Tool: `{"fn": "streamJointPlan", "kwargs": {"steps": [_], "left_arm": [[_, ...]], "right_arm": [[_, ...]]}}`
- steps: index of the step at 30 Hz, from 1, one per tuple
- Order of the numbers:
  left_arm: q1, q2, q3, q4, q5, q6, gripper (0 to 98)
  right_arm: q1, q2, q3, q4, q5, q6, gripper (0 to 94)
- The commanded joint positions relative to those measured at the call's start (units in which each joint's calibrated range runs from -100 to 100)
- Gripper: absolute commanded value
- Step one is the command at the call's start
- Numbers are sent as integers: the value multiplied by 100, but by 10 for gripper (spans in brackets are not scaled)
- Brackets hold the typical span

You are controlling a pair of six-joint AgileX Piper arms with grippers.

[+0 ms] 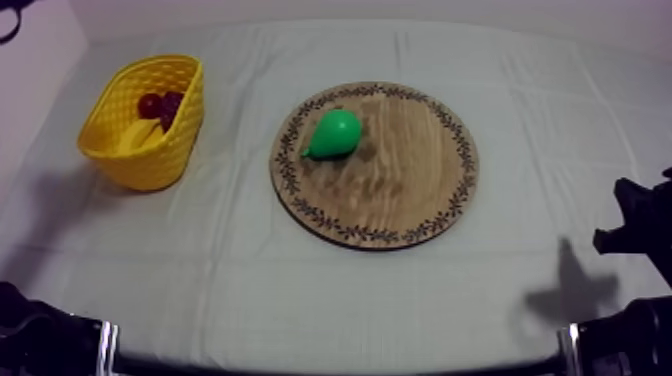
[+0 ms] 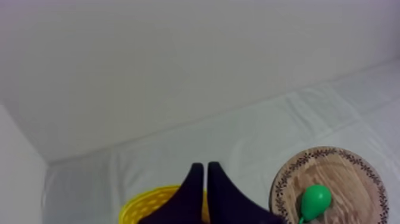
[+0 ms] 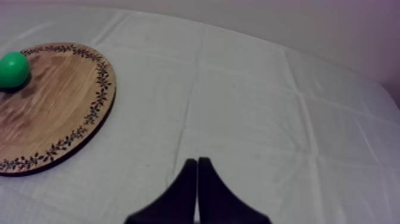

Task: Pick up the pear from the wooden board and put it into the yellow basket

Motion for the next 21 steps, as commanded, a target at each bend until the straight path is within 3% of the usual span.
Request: {"fn": "streamJointPlan", "kwargs": {"steps": [1, 12, 21], "left_arm": [[115, 539, -724, 11, 150, -116, 0], [645, 1927, -2276, 22, 655, -375, 0], [960, 2907, -2838, -6, 722, -483, 0]], "right_arm": [[0, -5, 5, 2, 1, 1, 3], [0, -5, 5, 2, 1, 1, 3], [0, -5, 5, 2, 1, 1, 3]]}}
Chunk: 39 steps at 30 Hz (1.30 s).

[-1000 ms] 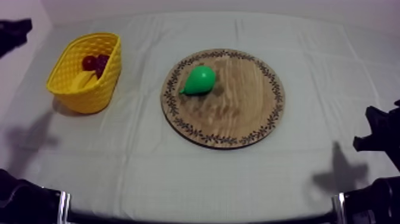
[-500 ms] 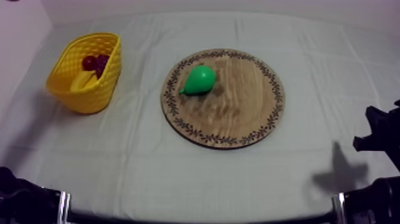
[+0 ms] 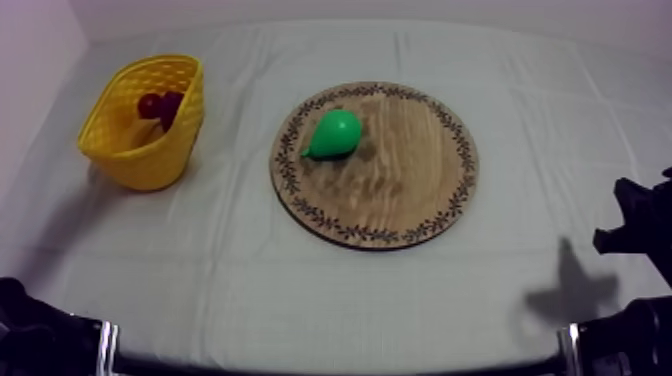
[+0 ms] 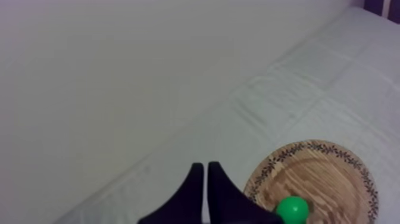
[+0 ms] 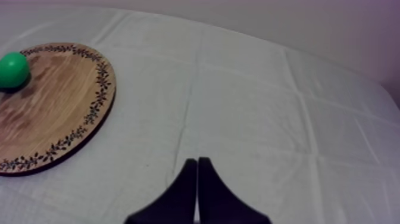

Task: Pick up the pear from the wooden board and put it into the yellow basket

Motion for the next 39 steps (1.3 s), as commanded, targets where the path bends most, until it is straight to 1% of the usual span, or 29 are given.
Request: {"fn": "streamJointPlan", "kwargs": {"steps": [1, 6, 14, 21, 25, 28, 29, 30, 31, 33, 35, 36, 37, 39], "left_arm": [[64, 249, -50, -10, 5, -45, 0], [250, 643, -100, -43, 5, -176, 0], [523, 1093, 132, -58, 5, -292, 0], [626, 1443, 417, 89, 25, -396, 0], [673, 1561, 437, 129, 174, -403, 0], [698, 1600, 419, 179, 318, -488, 3], [706, 1606, 407, 194, 357, -502, 18], [711, 1613, 384, 203, 397, -484, 53], [715, 1619, 359, 202, 430, -422, 112], [706, 1624, 322, 189, 522, -271, 302], [681, 1627, 328, 194, 728, -284, 523], [672, 1628, 333, 201, 863, -317, 615], [666, 1631, 329, 208, 1008, -347, 691], [659, 1638, 307, 217, 1318, -403, 811]], "right_arm": [[0, -5, 5, 2, 1, 1, 3], [0, -5, 5, 2, 1, 1, 3], [0, -5, 5, 2, 1, 1, 3], [0, -5, 5, 2, 1, 1, 3], [0, -5, 5, 2, 1, 1, 3], [0, -5, 5, 2, 1, 1, 3], [0, -5, 5, 2, 1, 1, 3], [0, -5, 5, 2, 1, 1, 3], [0, -5, 5, 2, 1, 1, 3], [0, -5, 5, 2, 1, 1, 3], [0, -5, 5, 2, 1, 1, 3], [0, -5, 5, 2, 1, 1, 3], [0, -5, 5, 2, 1, 1, 3], [0, -5, 5, 2, 1, 1, 3]]}}
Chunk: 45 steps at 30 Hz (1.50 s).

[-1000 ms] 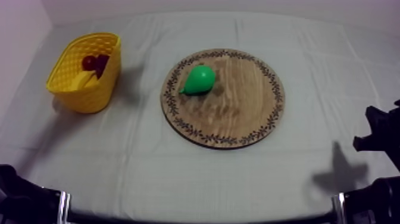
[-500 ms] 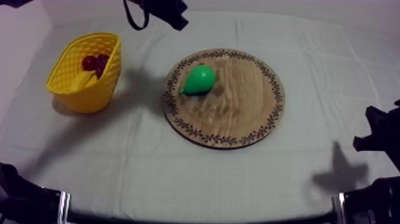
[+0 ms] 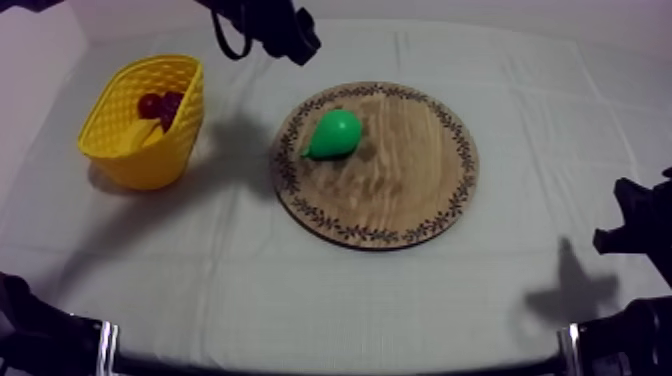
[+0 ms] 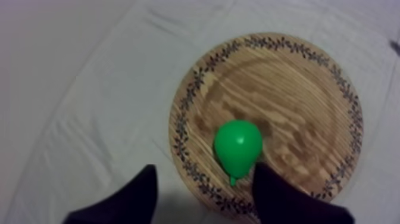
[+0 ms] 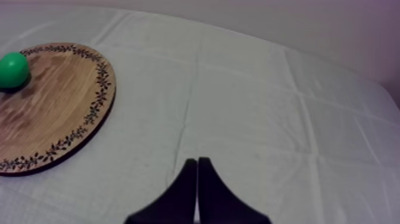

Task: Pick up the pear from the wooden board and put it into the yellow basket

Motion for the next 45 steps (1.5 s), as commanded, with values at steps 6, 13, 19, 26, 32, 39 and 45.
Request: {"fn": "streamJointPlan", "kwargs": {"steps": [6, 13, 19, 26, 32, 39, 45], "left_arm": [[-14, 29, -100, 37, 950, -266, 932], [-23, 152, -111, 112, 1031, -344, 947], [-56, 443, -182, 249, 967, -435, 947], [-43, 943, -171, 372, 656, -464, 940], [-22, 1426, -247, 436, 343, -512, 920], [23, 2022, -525, 455, 144, -497, 903], [84, 2407, -612, 465, 10, -477, 897]], "right_arm": [[0, -5, 5, 2, 1, 1, 3], [0, -5, 5, 2, 1, 1, 3], [0, -5, 5, 2, 1, 1, 3], [0, -5, 5, 2, 1, 1, 3], [0, -5, 5, 2, 1, 1, 3], [0, -5, 5, 2, 1, 2, 3], [0, -5, 5, 2, 1, 1, 3]]}}
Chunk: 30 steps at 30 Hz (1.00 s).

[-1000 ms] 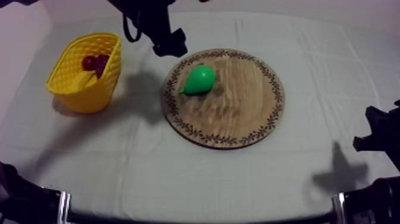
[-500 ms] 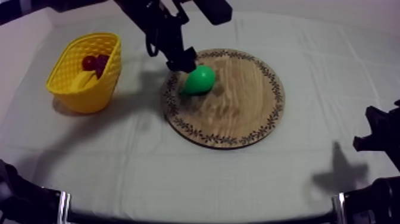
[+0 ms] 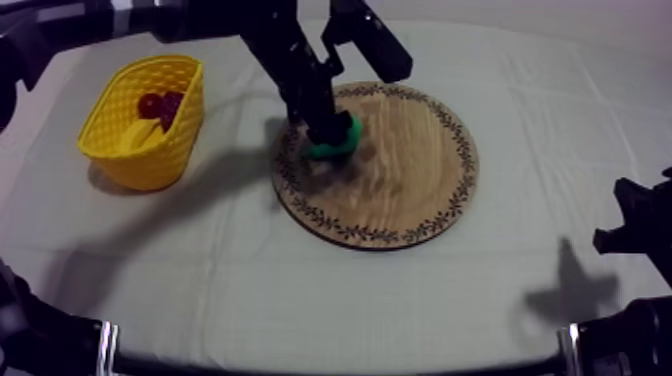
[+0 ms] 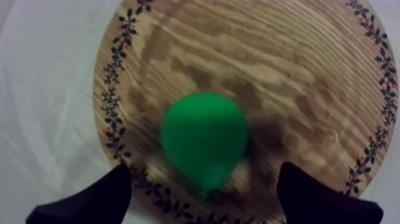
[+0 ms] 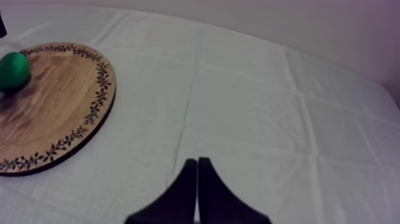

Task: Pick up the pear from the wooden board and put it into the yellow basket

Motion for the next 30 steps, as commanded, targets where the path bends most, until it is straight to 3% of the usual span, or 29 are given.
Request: {"fn": "streamJointPlan", "kwargs": {"steps": [1, 22, 30], "left_arm": [[16, 110, -20, 2, -4, 5, 897], [-3, 891, -393, 32, -414, -63, 829], [6, 970, -405, 87, -474, -86, 694]], "right_arm": [[0, -5, 5, 2, 2, 1, 3], [0, -5, 5, 2, 2, 1, 3], [0, -5, 5, 2, 2, 1, 3]]}}
